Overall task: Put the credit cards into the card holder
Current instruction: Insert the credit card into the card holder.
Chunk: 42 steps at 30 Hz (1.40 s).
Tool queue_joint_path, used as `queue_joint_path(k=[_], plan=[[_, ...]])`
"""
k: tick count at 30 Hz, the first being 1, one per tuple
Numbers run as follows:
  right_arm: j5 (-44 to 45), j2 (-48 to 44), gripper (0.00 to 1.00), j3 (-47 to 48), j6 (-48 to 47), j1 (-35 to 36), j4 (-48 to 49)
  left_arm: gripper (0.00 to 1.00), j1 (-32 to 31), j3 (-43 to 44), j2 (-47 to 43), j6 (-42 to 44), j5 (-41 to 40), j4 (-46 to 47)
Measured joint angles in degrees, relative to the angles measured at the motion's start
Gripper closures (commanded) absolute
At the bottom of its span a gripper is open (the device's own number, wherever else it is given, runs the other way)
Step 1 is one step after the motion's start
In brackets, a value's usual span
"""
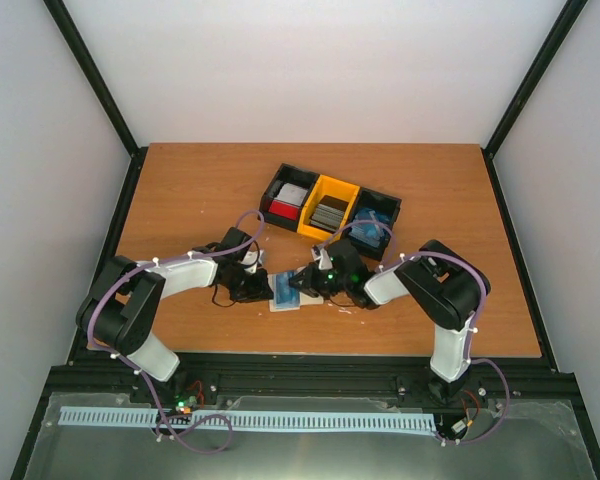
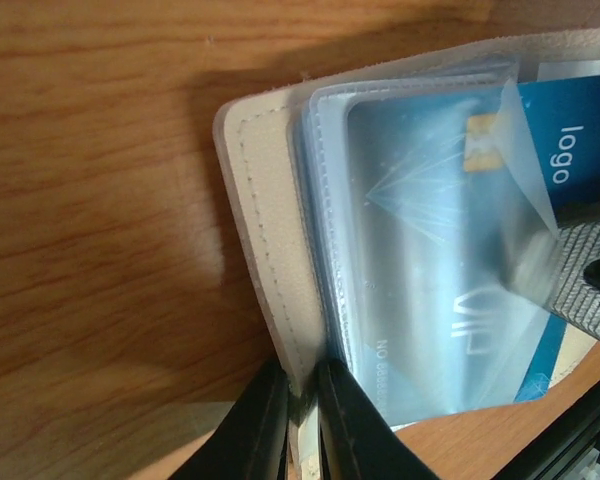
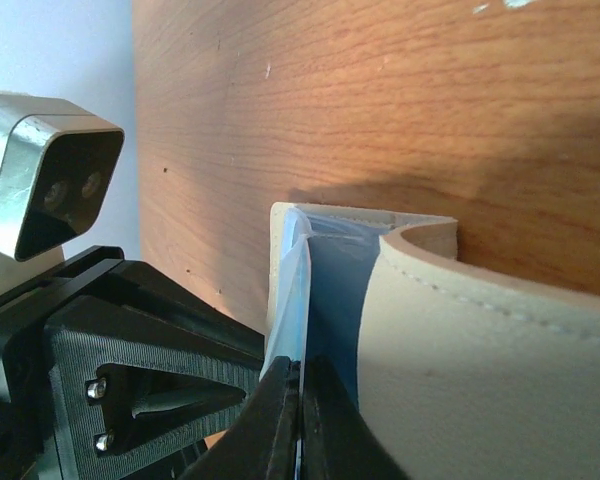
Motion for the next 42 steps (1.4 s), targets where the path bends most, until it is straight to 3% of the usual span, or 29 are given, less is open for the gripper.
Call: queue_joint_path(k=[9, 16, 25, 36, 42], plan=[[-1.5, -0.2, 0.95, 2.5, -5.0, 0.0, -5.7, 0.9, 0.0, 0.0, 0.0, 0.0, -0.2, 0.0], [-2.1, -0.5, 0.78, 4.0, -7.1, 0.1, -8.8, 0.9, 0.0, 0.0, -0.1, 0.0, -0.2, 0.0], [2.9, -6.9, 0.66, 5.2, -11.3, 1.5, -24.8, 0.92, -0.2, -0.5, -0.7, -0.1, -1.5, 0.4], [7.2, -8.7, 0.57, 10.6, -15.6, 1.8, -38.1, 0.92, -0.3, -0.7, -0.8, 0.0, -2.3, 1.4], [7.6, -4.6, 0.59, 14.8, -16.8, 3.0, -40.0, 0.92, -0.3, -0.8, -0.9, 0.0, -2.3, 1.6]])
